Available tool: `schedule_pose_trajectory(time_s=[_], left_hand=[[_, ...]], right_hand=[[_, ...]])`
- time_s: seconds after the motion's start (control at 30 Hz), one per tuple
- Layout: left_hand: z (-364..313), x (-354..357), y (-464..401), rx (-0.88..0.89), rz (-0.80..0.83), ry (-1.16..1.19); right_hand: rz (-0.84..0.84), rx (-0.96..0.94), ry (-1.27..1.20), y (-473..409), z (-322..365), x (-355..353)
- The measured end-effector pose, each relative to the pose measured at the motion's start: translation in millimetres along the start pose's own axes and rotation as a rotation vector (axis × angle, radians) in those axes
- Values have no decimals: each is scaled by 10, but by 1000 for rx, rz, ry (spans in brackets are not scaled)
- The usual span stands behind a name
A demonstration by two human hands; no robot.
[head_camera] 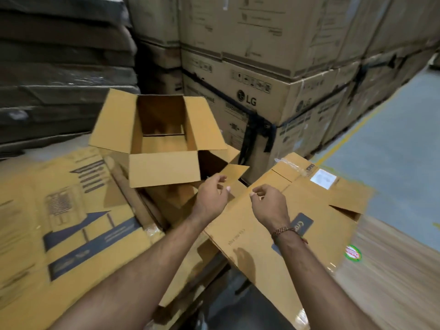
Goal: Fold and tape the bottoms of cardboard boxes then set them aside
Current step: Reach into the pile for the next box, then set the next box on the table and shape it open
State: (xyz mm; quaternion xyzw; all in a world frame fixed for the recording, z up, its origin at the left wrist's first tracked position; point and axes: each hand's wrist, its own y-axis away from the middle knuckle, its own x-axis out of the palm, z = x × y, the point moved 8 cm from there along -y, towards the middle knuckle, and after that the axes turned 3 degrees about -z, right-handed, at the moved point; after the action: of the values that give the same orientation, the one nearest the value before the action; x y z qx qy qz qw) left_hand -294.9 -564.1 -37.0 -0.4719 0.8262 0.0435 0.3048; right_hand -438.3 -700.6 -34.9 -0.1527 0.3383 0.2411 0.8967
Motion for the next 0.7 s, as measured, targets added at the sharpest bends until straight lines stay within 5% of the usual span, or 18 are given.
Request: schedule_pose_trajectory(time_s=[0.3, 0.6, 0.7], left_hand=[[840, -1158, -966, -83, -112, -252], [1763, -1529, -1931, -27, 61, -809], [2049, -1520, -2054, -56, 142, -816]], right_hand=[[3, -36, -23, -161, 860, 672], [-23, -34, 28, -461, 1404, 1229], [-28, -24, 51, -482, 1443, 1295]])
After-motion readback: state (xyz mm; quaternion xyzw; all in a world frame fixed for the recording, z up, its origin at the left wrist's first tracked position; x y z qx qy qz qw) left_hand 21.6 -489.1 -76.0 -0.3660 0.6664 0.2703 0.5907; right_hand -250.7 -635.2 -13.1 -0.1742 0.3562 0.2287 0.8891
